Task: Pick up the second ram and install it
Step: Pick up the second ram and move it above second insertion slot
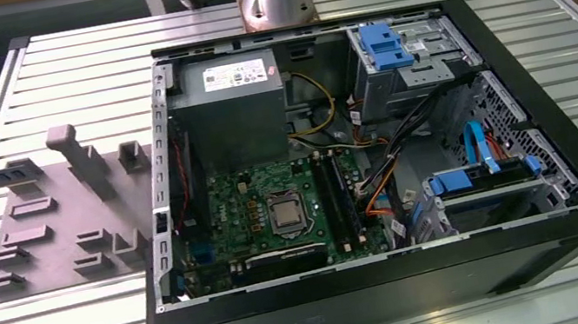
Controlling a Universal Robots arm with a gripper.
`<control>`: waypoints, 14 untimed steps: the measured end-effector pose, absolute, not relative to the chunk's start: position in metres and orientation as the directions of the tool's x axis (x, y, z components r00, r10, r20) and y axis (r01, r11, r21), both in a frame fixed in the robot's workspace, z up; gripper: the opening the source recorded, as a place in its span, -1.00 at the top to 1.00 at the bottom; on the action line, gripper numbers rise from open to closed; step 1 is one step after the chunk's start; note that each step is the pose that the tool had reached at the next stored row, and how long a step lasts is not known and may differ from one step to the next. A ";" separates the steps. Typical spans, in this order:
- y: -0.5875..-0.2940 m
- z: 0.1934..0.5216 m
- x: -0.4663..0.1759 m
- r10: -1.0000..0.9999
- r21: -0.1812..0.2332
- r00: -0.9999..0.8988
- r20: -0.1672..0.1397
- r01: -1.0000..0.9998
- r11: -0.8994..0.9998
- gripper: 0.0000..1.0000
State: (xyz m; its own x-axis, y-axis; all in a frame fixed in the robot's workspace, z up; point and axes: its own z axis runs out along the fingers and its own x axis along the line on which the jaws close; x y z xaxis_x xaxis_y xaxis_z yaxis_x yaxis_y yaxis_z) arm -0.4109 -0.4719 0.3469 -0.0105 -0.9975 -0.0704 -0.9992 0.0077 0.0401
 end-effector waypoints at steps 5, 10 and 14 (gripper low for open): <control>-0.472 0.355 -0.411 -0.997 0.040 -0.011 -0.071 -0.999 0.008 0.72; -0.472 0.363 -0.411 -0.997 0.040 -0.011 -0.070 -0.999 0.008 0.72; -0.472 0.369 -0.411 -0.997 0.040 -0.011 -0.070 -0.999 0.008 0.72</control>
State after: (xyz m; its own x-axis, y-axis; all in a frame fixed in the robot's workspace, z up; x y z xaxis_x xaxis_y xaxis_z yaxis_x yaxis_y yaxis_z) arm -0.4109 -0.4719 0.3687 -0.0105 -0.9975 -0.0704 -0.9992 0.0077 0.0400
